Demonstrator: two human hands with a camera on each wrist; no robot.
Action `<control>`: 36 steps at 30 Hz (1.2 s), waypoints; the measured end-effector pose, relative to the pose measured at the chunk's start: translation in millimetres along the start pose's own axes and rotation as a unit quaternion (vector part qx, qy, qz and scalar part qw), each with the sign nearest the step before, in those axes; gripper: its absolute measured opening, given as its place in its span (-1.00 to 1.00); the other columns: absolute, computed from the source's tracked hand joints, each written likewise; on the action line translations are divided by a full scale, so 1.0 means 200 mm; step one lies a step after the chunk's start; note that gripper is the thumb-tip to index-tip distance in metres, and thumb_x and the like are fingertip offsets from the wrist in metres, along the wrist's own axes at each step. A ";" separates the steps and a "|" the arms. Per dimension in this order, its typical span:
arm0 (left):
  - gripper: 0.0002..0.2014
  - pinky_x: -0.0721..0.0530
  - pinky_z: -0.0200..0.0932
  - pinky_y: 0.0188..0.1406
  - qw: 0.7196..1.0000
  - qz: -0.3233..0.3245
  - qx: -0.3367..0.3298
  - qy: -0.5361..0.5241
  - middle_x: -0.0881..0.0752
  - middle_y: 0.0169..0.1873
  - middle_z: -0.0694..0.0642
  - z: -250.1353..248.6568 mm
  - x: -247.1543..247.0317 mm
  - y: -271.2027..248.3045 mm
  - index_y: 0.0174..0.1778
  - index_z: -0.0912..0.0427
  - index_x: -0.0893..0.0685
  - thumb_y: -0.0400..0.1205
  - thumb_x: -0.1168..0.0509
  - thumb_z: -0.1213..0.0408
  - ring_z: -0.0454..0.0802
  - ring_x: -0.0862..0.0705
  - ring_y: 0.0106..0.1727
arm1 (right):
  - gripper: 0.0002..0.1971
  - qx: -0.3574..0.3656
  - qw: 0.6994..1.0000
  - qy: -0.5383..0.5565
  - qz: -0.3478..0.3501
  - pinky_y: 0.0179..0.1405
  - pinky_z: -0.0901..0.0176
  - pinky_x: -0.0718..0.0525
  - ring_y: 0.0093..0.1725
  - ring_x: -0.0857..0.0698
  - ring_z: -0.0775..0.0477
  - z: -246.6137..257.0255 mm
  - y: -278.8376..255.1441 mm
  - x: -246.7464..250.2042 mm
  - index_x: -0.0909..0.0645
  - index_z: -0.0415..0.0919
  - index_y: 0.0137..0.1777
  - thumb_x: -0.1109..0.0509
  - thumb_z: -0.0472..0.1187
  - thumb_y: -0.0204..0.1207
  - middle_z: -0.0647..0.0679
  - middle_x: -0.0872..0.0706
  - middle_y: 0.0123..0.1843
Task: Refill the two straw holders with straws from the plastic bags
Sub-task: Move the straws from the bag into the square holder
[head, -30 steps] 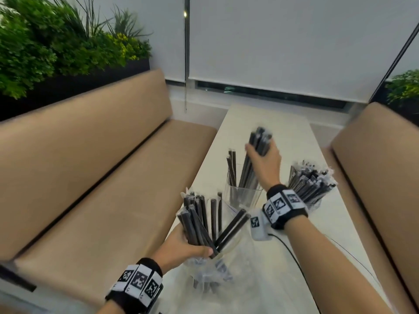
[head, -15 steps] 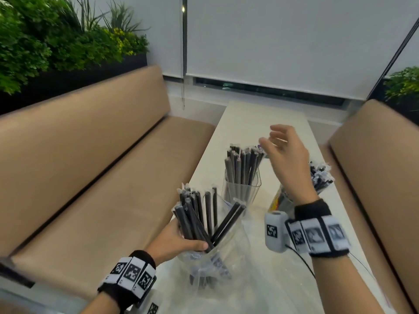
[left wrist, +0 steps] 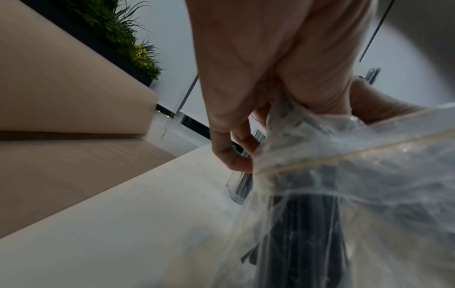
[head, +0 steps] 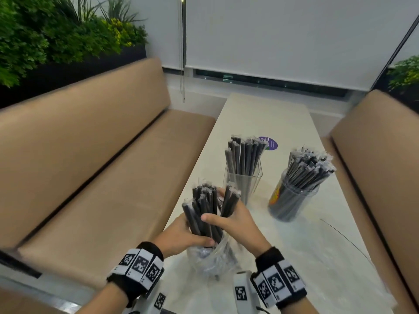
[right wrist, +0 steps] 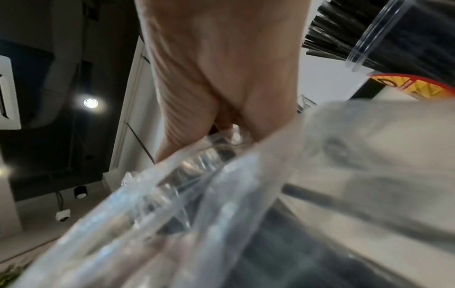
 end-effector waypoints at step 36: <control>-0.51 -0.70 -0.43 -0.08 1.000 -0.023 -0.020 -0.006 -0.78 0.07 0.10 0.01 0.06 0.07 0.24 -0.08 -0.61 0.48 -0.46 0.49 -0.10 -0.76 0.08 | -0.88 0.101 0.943 0.169 -0.270 -0.05 -0.06 -0.82 -0.23 -0.79 -0.15 0.67 0.08 0.55 -0.62 -0.24 -0.20 -0.37 -0.37 0.57 -0.11 -0.76 -0.32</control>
Point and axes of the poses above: each hand's wrist, its own y-axis towards the middle knuckle, its own x-axis out of the back of the hand, z = x × y, the point moved 6 cm from there along y, towards the middle knuckle
